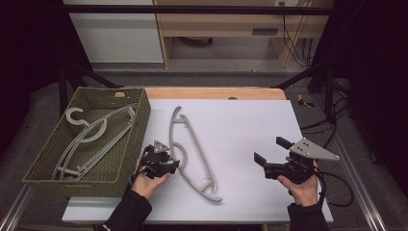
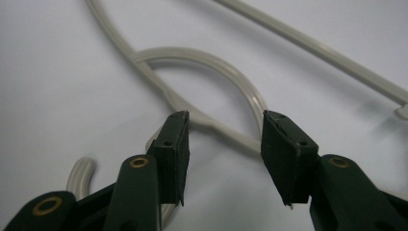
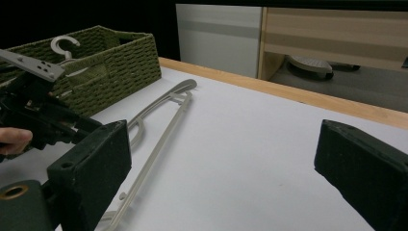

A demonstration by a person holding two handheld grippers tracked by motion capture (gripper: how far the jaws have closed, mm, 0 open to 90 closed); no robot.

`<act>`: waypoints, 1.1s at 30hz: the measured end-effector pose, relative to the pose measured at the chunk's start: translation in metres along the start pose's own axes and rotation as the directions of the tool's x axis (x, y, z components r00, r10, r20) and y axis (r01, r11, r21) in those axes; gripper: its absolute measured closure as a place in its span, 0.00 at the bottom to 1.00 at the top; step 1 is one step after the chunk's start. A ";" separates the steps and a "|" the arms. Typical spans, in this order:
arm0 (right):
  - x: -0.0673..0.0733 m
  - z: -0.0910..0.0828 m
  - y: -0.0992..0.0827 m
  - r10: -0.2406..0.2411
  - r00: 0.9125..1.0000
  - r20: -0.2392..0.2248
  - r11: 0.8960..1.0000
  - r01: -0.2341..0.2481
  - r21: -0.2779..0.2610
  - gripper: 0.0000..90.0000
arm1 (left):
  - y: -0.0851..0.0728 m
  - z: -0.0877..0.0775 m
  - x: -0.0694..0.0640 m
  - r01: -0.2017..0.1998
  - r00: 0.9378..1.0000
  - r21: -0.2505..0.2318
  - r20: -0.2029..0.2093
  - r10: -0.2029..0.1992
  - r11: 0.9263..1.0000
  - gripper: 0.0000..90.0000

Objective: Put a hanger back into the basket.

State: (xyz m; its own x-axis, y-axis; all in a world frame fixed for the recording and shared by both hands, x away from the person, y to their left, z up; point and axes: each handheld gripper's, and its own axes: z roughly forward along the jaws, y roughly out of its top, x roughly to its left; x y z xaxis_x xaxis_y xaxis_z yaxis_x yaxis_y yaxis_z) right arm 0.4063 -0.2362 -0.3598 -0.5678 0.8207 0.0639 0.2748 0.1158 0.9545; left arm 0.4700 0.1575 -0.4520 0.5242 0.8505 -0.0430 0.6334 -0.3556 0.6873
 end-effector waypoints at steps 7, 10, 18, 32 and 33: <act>-0.001 0.000 0.000 0.000 1.000 0.000 1.000 0.000 -0.006 0.06 | -0.001 0.013 -0.005 0.044 0.999 -0.007 -0.006 -0.044 0.999 0.55; -0.001 0.000 0.000 0.000 1.000 0.000 1.000 0.000 -0.005 0.06 | 0.000 0.019 -0.010 0.042 0.999 -0.011 -0.001 -0.042 0.999 0.54; 0.000 0.000 0.000 0.000 1.000 0.001 1.000 0.000 -0.004 0.06 | 0.005 0.025 -0.006 0.113 0.993 0.005 -0.015 -0.113 0.994 0.49; 0.002 0.002 0.000 -0.008 1.000 -0.006 1.000 0.008 0.004 0.06 | 0.008 0.031 -0.020 0.059 0.988 0.032 -0.148 -0.053 0.998 0.61; 0.002 0.002 0.000 -0.006 1.000 -0.005 1.000 0.006 0.003 0.06 | 0.009 0.031 -0.020 0.056 0.988 0.038 -0.149 -0.050 0.998 0.61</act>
State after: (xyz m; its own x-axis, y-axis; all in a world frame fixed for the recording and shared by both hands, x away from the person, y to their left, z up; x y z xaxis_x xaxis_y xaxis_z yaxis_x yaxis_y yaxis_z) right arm 0.4066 -0.2335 -0.3601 -0.5733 0.8172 0.0595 0.2737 0.1225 0.9540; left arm 0.4827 0.1257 -0.4677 0.4012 0.9155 0.0317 0.6827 -0.3219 0.6559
